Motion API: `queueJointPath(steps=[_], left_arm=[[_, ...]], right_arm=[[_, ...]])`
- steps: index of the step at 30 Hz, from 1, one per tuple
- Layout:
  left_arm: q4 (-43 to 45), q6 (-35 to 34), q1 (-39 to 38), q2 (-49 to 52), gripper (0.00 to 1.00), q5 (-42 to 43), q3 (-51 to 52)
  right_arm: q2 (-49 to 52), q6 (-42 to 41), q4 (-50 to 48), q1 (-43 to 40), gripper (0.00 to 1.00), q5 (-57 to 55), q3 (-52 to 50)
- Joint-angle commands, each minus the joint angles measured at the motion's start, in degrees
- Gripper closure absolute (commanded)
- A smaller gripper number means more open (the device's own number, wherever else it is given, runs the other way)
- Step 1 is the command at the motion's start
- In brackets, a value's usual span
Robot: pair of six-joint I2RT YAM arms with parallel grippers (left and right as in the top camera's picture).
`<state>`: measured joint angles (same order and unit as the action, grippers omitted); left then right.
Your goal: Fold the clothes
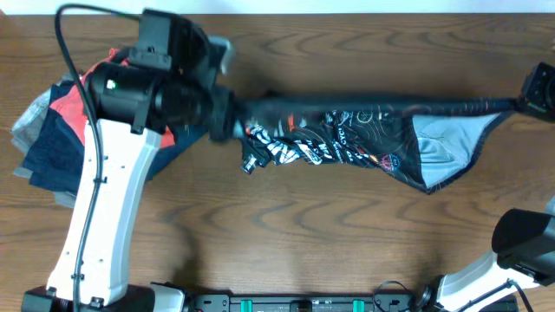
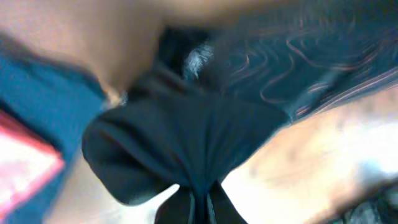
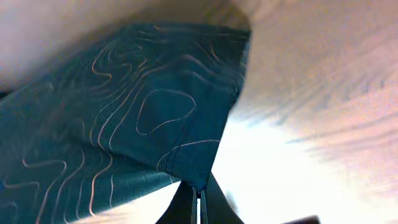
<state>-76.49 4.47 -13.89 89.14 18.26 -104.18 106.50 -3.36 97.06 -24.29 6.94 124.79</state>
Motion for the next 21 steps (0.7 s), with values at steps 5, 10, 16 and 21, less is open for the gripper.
queueJointPath(steps=[5,10,16,21], left_arm=[[-3.54,-0.48,-5.03,0.66,0.94,-0.72,4.26],[4.39,-0.48,-5.92,0.72,0.94,-0.96,10.16],[20.55,-0.61,-5.92,0.79,0.94,-4.35,21.75],[34.86,-1.18,-6.10,0.79,0.94,-4.35,30.32]], right_arm=[[-1.27,0.66,-0.04,-0.07,0.99,-6.21,-13.33],[-1.25,-0.07,-6.43,-0.83,0.95,-9.33,-23.02],[-0.57,-0.72,-15.50,-2.16,0.93,-9.81,-32.68],[0.52,-2.43,-23.21,-1.97,0.99,-9.68,-39.30]])
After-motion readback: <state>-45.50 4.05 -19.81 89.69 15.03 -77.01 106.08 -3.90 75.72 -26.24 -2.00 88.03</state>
